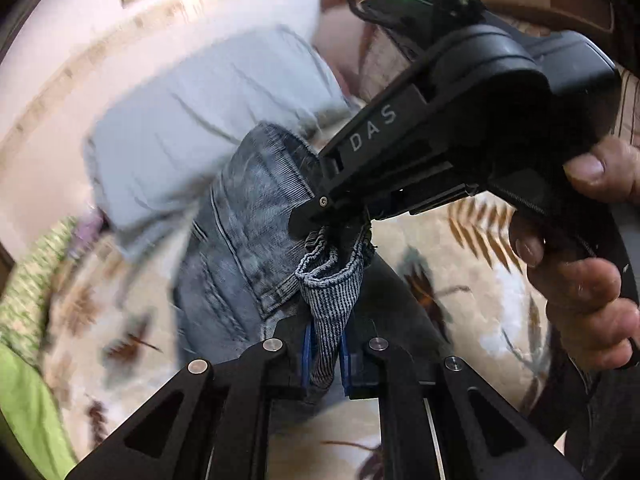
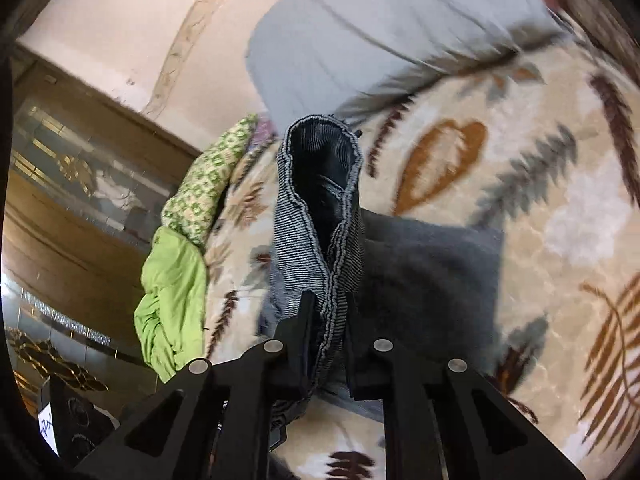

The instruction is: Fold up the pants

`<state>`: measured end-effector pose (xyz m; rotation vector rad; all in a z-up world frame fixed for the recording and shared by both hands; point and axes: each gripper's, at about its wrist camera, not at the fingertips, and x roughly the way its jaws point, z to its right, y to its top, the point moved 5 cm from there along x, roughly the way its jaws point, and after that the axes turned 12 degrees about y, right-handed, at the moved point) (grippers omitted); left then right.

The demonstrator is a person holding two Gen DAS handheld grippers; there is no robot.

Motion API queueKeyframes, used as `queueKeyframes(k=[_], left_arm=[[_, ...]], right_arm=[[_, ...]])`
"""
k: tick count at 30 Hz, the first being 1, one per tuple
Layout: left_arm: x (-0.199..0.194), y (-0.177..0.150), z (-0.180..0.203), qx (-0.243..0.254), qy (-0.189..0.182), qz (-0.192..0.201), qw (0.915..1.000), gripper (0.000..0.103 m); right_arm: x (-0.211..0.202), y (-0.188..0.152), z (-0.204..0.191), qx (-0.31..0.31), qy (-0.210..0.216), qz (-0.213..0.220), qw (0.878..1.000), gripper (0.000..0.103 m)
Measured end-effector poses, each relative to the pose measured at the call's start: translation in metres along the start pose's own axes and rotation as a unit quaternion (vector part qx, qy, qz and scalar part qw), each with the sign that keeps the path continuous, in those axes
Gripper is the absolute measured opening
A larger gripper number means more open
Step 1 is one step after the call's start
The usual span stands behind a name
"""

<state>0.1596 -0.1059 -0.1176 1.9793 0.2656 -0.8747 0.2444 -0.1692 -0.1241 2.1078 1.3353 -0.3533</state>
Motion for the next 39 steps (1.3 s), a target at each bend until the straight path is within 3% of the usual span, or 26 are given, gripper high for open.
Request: queueKeyframes(k=[3,6,7,9,11,14,17,19,24,26,27,28,30,35,39], left_arm=[[0.034,-0.017,0.012,-0.044,-0.054,-0.050,0.9963,0.012],[0.050,-0.029,0.015,-0.085,-0.072,-0.080,0.9906,0.014],[0.045,-0.028,0.012,-0.099,-0.077,-0.075,0.9893,0.017],[0.030,-0.024,0.006,-0.120,-0.105,-0.064,0.9851,0.035],[0.010,-0.024,-0.003,-0.137,-0.133,-0.054,0.9801,0.046],[-0.026,-0.030,-0.032,-0.162,-0.152,-0.021,0.9748,0.058],[-0.046,-0.042,-0.077,-0.208,-0.129,0.004,0.9695,0.072],[-0.043,-0.053,-0.109,-0.249,-0.095,-0.004,0.9639,0.073],[-0.009,-0.083,-0.155,-0.336,-0.050,-0.052,0.9391,0.072],[0.009,-0.093,-0.160,-0.343,-0.024,-0.081,0.9356,0.071],[0.016,-0.100,-0.162,-0.349,-0.019,-0.095,0.9321,0.071],[0.022,-0.109,-0.162,-0.361,-0.028,-0.103,0.9264,0.071],[0.027,-0.122,-0.158,-0.369,-0.038,-0.115,0.9214,0.070],[0.045,-0.123,-0.151,-0.359,-0.060,-0.118,0.9238,0.071],[0.060,-0.121,-0.149,-0.352,-0.071,-0.135,0.9237,0.071]], right_arm=[[0.011,-0.015,0.047,0.030,-0.022,-0.007,0.999,0.012],[0.020,-0.031,0.087,0.064,-0.029,-0.006,0.997,0.012],[0.019,-0.033,0.092,0.078,-0.018,-0.001,0.997,0.015],[0.013,-0.031,0.088,0.072,-0.006,0.011,0.997,0.018],[0.000,-0.028,0.081,0.060,-0.028,0.030,0.997,0.046],[-0.031,-0.028,0.062,0.052,-0.022,0.072,0.996,0.048],[-0.052,-0.035,0.040,0.034,-0.020,0.090,0.995,0.050],[-0.050,-0.045,0.028,0.025,-0.018,0.081,0.996,0.050],[-0.005,-0.067,0.030,0.003,-0.079,0.017,0.997,0.050],[0.009,-0.071,0.040,-0.007,-0.140,-0.002,0.990,0.048],[0.013,-0.073,0.044,-0.013,-0.157,-0.011,0.987,0.035],[0.017,-0.077,0.046,-0.017,-0.165,-0.017,0.986,0.015],[0.017,-0.081,0.041,-0.031,-0.174,-0.025,0.984,0.008],[-0.007,-0.080,0.015,-0.065,-0.195,0.005,0.979,0.007],[0.019,-0.087,0.057,-0.030,-0.207,-0.038,0.977,0.012]])
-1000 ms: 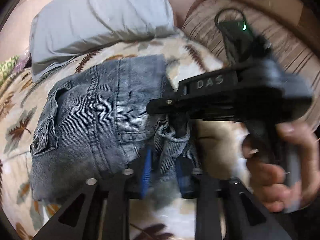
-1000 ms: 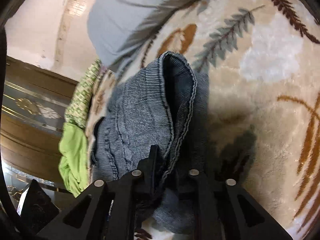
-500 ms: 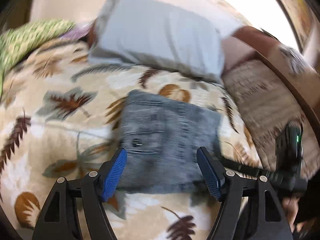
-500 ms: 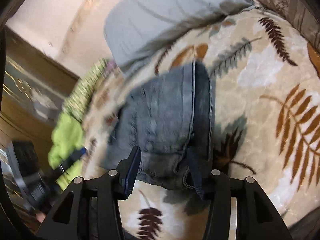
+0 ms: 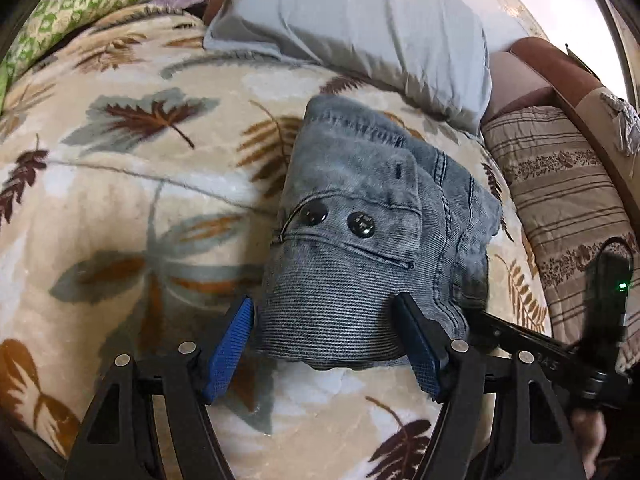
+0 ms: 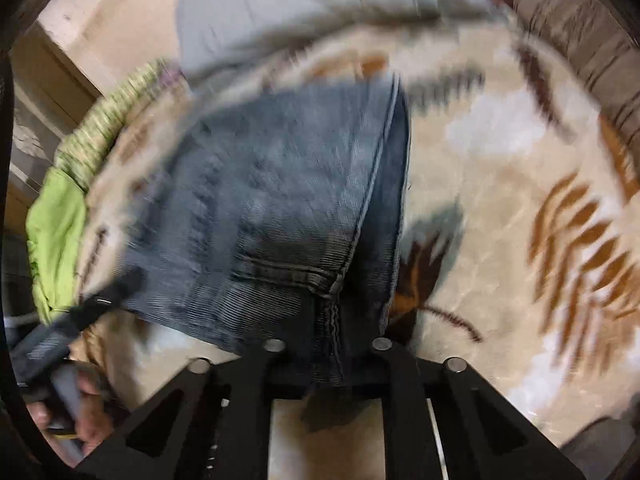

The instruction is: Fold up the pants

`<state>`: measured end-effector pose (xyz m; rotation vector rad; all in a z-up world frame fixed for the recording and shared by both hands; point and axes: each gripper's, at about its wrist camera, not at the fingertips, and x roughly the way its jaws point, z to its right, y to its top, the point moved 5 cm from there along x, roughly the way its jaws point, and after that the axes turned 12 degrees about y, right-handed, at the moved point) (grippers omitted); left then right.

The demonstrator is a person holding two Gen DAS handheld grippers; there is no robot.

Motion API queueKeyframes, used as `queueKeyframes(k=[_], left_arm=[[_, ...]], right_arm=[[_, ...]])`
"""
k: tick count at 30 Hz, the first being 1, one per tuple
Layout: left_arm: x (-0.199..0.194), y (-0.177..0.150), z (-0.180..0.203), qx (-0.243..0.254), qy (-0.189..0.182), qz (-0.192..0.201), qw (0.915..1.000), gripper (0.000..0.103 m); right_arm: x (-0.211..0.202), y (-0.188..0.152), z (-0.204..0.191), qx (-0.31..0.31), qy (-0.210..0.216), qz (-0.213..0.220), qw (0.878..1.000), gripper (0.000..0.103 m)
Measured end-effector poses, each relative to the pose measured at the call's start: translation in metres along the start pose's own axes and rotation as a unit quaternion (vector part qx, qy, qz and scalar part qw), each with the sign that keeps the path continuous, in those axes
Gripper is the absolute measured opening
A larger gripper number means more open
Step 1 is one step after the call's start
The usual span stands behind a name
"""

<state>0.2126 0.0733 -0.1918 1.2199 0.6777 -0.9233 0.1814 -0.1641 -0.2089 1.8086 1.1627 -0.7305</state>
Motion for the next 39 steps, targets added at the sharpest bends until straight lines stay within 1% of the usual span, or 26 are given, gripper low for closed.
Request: queueKeyframes(k=[1,2,3,4,5,7,8,10,12,13,16,18,19,20,21,22,23,26,27,28,29,30,32,34,36,39], left_arm=[[0.000,0.005,0.000,-0.001,0.000,0.002,1.0000,0.071],[-0.004,0.008,-0.001,-0.001,-0.003,0.005,1.0000,0.071],[-0.008,0.012,0.002,-0.003,-0.008,0.005,1.0000,0.071],[-0.016,0.017,0.001,-0.012,-0.020,0.007,0.9997,0.071],[-0.022,0.022,0.000,-0.022,-0.034,0.012,0.9991,0.072],[-0.027,0.034,-0.005,-0.042,-0.049,0.018,0.9978,0.072],[-0.026,0.040,-0.008,-0.051,-0.053,0.017,0.9972,0.073],[-0.019,0.052,-0.012,-0.058,-0.053,0.007,0.9969,0.073],[-0.004,0.063,-0.013,-0.058,-0.052,-0.007,0.9969,0.072],[0.007,0.069,-0.013,-0.060,-0.059,-0.017,0.9963,0.072],[0.039,0.077,-0.019,-0.076,-0.064,-0.049,0.9938,0.070],[0.060,0.073,-0.023,-0.095,-0.089,-0.080,0.9882,0.062],[0.070,0.072,-0.027,-0.111,-0.107,-0.091,0.9839,0.062],[0.076,0.070,-0.031,-0.130,-0.122,-0.097,0.9792,0.060],[0.081,0.068,-0.035,-0.151,-0.137,-0.103,0.9735,0.055],[0.085,0.069,-0.037,-0.165,-0.150,-0.109,0.9686,0.055],[0.087,0.069,-0.037,-0.169,-0.152,-0.109,0.9679,0.055],[0.090,0.071,-0.032,-0.146,-0.132,-0.094,0.9760,0.054],[0.090,0.071,-0.029,-0.134,-0.118,-0.084,0.9803,0.048],[0.088,0.071,-0.026,-0.122,-0.108,-0.079,0.9834,0.044],[0.084,0.072,-0.024,-0.109,-0.099,-0.073,0.9864,0.037],[0.078,0.071,-0.020,-0.099,-0.092,-0.065,0.9886,0.032],[0.062,0.068,-0.012,-0.089,-0.092,-0.050,0.9905,0.030],[0.045,0.056,-0.009,-0.093,-0.093,-0.047,0.9902,0.030],[0.030,0.038,-0.012,-0.098,-0.102,-0.049,0.9887,0.030],[0.010,0.006,-0.021,-0.117,-0.102,-0.051,0.9866,0.030]], right_arm=[[-0.003,0.001,0.001,0.006,0.012,0.007,1.000,0.016],[-0.009,0.003,0.001,0.015,0.028,0.012,0.999,0.024],[-0.022,0.007,0.000,0.026,0.054,0.027,0.998,0.034],[-0.033,0.011,0.000,0.034,0.072,0.044,0.996,0.058],[-0.048,0.015,0.001,0.044,0.090,0.068,0.993,0.074],[-0.065,0.024,0.002,0.046,0.106,0.093,0.989,0.077],[-0.069,0.030,0.005,0.049,0.106,0.095,0.989,0.078],[-0.065,0.040,0.014,0.061,0.107,0.088,0.988,0.079],[-0.053,0.051,0.022,0.075,0.116,0.074,0.988,0.079],[-0.046,0.055,0.032,0.081,0.120,0.062,0.987,0.079],[-0.017,0.060,0.049,0.101,0.128,0.039,0.986,0.079],[-0.003,0.060,0.057,0.111,0.146,0.029,0.983,0.078],[0.004,0.056,0.059,0.115,0.157,0.023,0.981,0.075],[0.010,0.053,0.059,0.113,0.163,0.015,0.980,0.068],[0.018,0.050,0.059,0.106,0.162,0.005,0.981,0.064],[0.021,0.049,0.058,0.101,0.154,0.003,0.983,0.061],[0.022,0.049,0.056,0.093,0.145,0.002,0.985,0.054],[0.028,0.052,0.054,0.087,0.129,-0.002,0.988,0.040],[0.030,0.052,0.054,0.086,0.124,-0.004,0.988,0.037],[0.030,0.052,0.051,0.075,0.117,-0.006,0.990,0.032],[0.029,0.052,0.048,0.068,0.112,-0.004,0.991,0.024],[0.025,0.051,0.046,0.066,0.109,-0.002,0.992,0.021],[0.014,0.050,0.037,0.059,0.112,0.008,0.992,0.018],[0.000,0.045,0.028,0.051,0.111,0.015,0.992,0.018],[-0.014,0.035,0.017,0.043,0.113,0.020,0.993,0.017],[-0.032,0.011,0.008,0.038,0.122,0.019,0.992,0.017]])
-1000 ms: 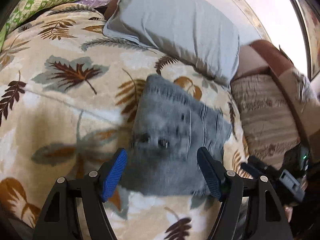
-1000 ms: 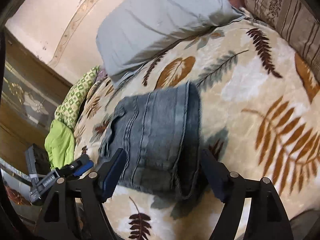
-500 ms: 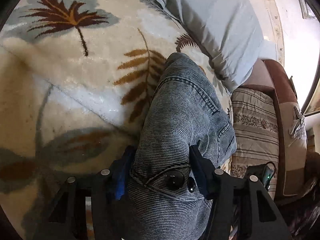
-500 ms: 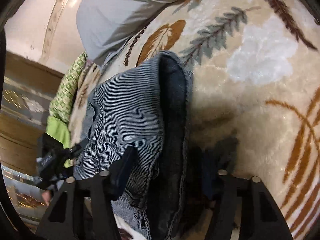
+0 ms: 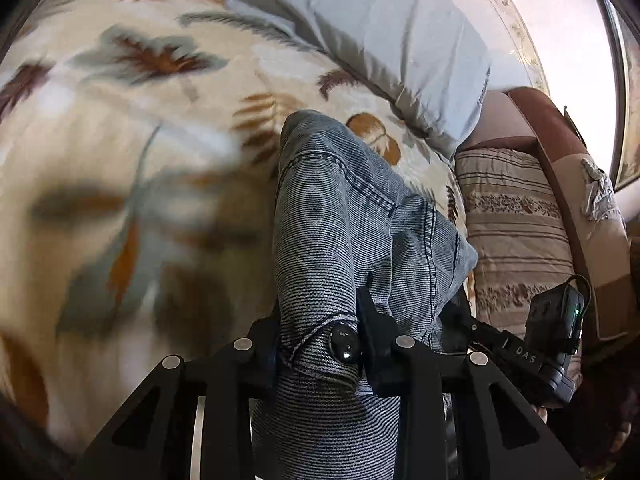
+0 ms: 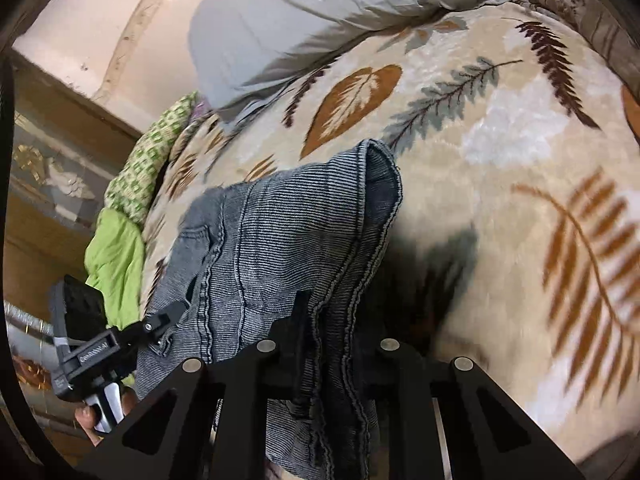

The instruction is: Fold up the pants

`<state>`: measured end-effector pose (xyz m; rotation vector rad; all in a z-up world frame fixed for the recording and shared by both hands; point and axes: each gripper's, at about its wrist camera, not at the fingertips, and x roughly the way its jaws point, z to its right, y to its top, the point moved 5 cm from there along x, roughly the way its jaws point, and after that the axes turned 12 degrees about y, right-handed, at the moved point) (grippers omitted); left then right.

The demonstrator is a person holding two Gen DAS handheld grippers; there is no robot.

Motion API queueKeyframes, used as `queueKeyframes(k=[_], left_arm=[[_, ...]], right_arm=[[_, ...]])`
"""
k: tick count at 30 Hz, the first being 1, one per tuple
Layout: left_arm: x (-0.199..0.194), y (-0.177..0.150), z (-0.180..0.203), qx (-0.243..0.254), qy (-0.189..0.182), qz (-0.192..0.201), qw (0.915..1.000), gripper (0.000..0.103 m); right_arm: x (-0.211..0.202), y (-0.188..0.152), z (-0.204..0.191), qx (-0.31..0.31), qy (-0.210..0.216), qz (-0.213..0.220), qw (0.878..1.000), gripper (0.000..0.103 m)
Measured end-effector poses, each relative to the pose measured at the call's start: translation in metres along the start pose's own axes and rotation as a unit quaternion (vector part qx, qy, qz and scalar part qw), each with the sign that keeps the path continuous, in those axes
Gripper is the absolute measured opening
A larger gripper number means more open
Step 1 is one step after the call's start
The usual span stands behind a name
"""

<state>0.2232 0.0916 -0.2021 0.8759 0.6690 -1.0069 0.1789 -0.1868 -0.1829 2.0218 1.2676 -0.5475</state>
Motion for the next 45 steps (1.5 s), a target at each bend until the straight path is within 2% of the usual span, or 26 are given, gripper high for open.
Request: queueKeyframes(k=[3,6,10,13,15,17,18,19,20,21,23,25,26,28,30,33,36,38,40,45], left_arm=[[-0.025,-0.027,-0.004,0.002,0.011,0.013,0.9998,0.030],[-0.041,-0.034,-0.002,0.002,0.014,0.024,0.9996,0.029],[-0.076,-0.032,0.005,0.017,0.014,0.059,0.9980,0.029],[-0.085,-0.019,0.014,0.031,0.018,0.078,0.9963,0.030],[-0.076,-0.005,0.016,0.046,0.026,0.095,0.9941,0.031],[-0.053,0.002,0.010,0.046,0.041,0.081,0.9948,0.034],[-0.035,0.002,0.003,0.039,0.061,0.065,0.9952,0.037],[-0.017,-0.001,-0.003,0.038,0.088,0.050,0.9942,0.037],[-0.006,-0.006,-0.008,0.042,0.104,0.044,0.9927,0.046],[-0.006,-0.010,-0.011,0.045,0.105,0.060,0.9917,0.053],[-0.014,-0.012,-0.009,0.044,0.113,0.065,0.9906,0.060],[-0.026,-0.013,-0.004,0.049,0.106,0.061,0.9912,0.061],[-0.034,-0.015,-0.003,0.052,0.114,0.062,0.9901,0.061],[-0.056,-0.025,0.000,0.064,0.122,0.076,0.9875,0.061],[-0.073,-0.037,-0.001,0.061,0.129,0.084,0.9861,0.064],[-0.094,-0.063,-0.005,0.065,0.132,0.091,0.9850,0.064],[-0.092,-0.070,-0.005,0.069,0.133,0.084,0.9851,0.063],[-0.093,-0.073,-0.003,0.074,0.135,0.092,0.9838,0.063],[-0.093,-0.077,0.002,0.093,0.147,0.104,0.9792,0.063],[-0.076,-0.086,0.008,0.121,0.153,0.090,0.9766,0.061]], right_arm=[[-0.007,-0.025,-0.008,-0.004,-0.002,-0.014,1.000,0.017],[-0.010,-0.034,-0.020,-0.024,-0.006,-0.018,1.000,0.017],[-0.018,-0.022,-0.035,-0.042,0.009,-0.006,0.999,0.017],[-0.022,-0.003,-0.049,-0.067,0.005,0.005,0.998,0.017],[-0.018,0.009,-0.049,-0.073,0.006,0.011,0.997,0.017],[-0.008,0.019,-0.040,-0.068,0.009,0.014,0.998,0.017],[0.003,0.021,-0.029,-0.060,0.006,0.013,0.998,0.017],[0.012,0.020,-0.019,-0.051,0.003,0.006,0.999,0.020],[0.022,0.018,-0.006,-0.036,0.002,-0.003,0.999,0.023],[0.036,0.013,0.012,-0.014,-0.008,-0.016,1.000,0.025],[0.041,0.007,0.027,0.009,-0.001,-0.014,1.000,0.037],[0.027,0.007,0.028,0.037,0.019,0.003,0.999,0.045],[0.017,0.008,0.025,0.035,0.011,0.010,0.999,0.050],[-0.010,0.008,0.008,0.006,-0.012,0.038,0.999,0.051],[-0.030,0.000,-0.008,-0.013,-0.010,0.056,0.998,0.051],[-0.038,-0.025,-0.024,-0.037,-0.007,0.053,0.998,0.050],[-0.024,-0.046,-0.022,-0.043,-0.021,0.037,0.998,0.047],[-0.011,-0.052,-0.019,-0.044,-0.031,0.020,0.998,0.038],[-0.004,-0.056,-0.022,-0.067,-0.058,0.014,0.996,0.038],[0.012,-0.059,-0.014,-0.082,-0.064,0.004,0.995,0.035]])
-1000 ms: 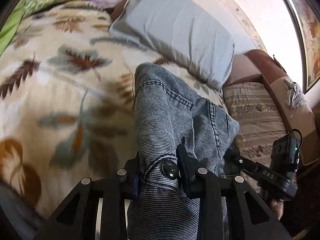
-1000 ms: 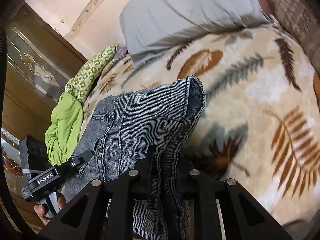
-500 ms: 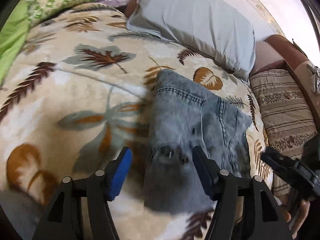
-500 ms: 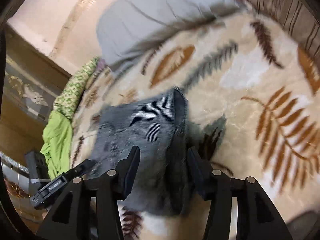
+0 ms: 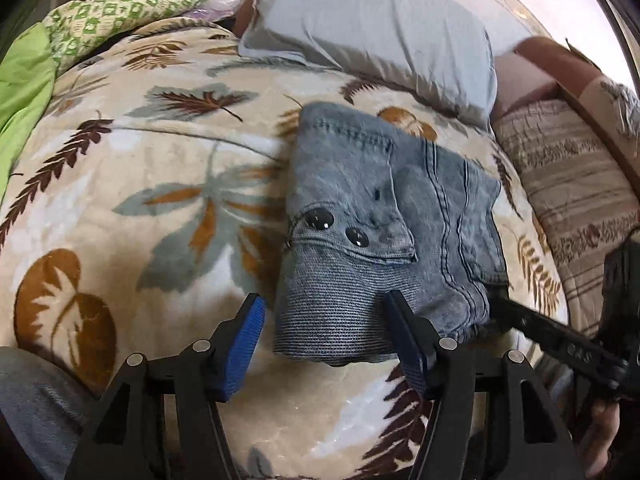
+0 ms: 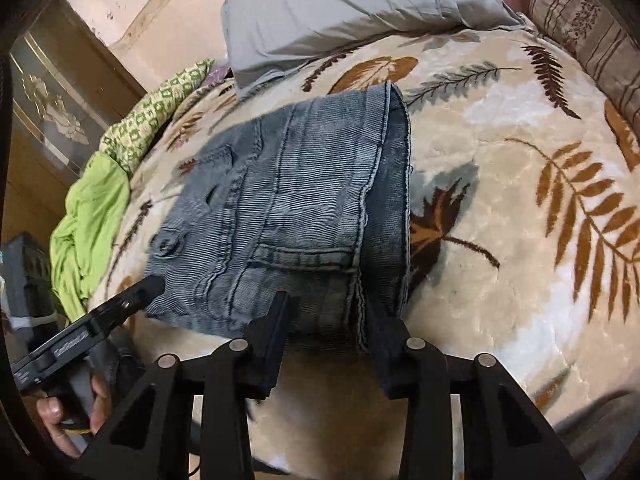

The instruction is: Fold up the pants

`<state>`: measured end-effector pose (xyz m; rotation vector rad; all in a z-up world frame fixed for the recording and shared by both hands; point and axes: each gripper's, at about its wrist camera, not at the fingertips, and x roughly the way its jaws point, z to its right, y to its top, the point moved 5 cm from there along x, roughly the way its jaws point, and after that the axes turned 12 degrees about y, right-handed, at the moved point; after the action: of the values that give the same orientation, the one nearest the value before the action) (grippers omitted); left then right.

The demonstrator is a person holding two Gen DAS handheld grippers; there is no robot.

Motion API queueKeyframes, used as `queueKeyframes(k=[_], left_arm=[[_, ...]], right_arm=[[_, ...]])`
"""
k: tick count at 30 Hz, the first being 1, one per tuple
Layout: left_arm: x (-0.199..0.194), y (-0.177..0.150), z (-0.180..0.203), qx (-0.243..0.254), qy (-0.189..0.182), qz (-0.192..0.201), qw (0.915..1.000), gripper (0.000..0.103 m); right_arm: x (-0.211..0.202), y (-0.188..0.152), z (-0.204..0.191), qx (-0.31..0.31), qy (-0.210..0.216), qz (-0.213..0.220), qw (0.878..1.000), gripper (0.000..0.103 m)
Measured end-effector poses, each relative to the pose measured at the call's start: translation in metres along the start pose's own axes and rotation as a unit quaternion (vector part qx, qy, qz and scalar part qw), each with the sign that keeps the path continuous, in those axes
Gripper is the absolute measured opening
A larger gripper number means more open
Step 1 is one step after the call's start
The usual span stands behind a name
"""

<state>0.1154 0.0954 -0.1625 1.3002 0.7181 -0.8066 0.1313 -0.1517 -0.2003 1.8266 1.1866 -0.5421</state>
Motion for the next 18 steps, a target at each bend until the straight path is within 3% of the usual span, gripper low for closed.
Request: queueKeyframes(k=[2,4,8,10,14,18], left_arm=[[0.001,0.000,0.005,0.015,0.003,0.001,0.9999,0.055],[-0.004,0.002,0.005,0.020,0.005,0.008,0.9998,0.051],[-0.002,-0.002,0.009,0.038,0.023,0.014,0.9989,0.051],[0.000,-0.003,0.012,0.045,0.027,0.015,0.9985,0.054],[0.001,-0.003,0.012,0.044,0.035,0.018,0.9983,0.061],[-0.007,0.000,0.005,0.037,0.034,0.019,0.9986,0.062]], right_arm=[[0.004,0.001,0.004,0.003,-0.012,0.000,1.000,0.010],[0.001,0.003,0.001,0.003,-0.024,-0.003,1.000,0.007],[-0.014,-0.002,-0.009,-0.009,-0.035,0.009,0.999,0.006],[0.001,-0.007,0.001,-0.002,-0.044,-0.014,0.999,0.006],[0.006,-0.006,0.001,-0.012,-0.052,-0.014,0.998,0.006],[-0.010,-0.006,-0.004,0.006,-0.021,-0.003,1.000,0.023]])
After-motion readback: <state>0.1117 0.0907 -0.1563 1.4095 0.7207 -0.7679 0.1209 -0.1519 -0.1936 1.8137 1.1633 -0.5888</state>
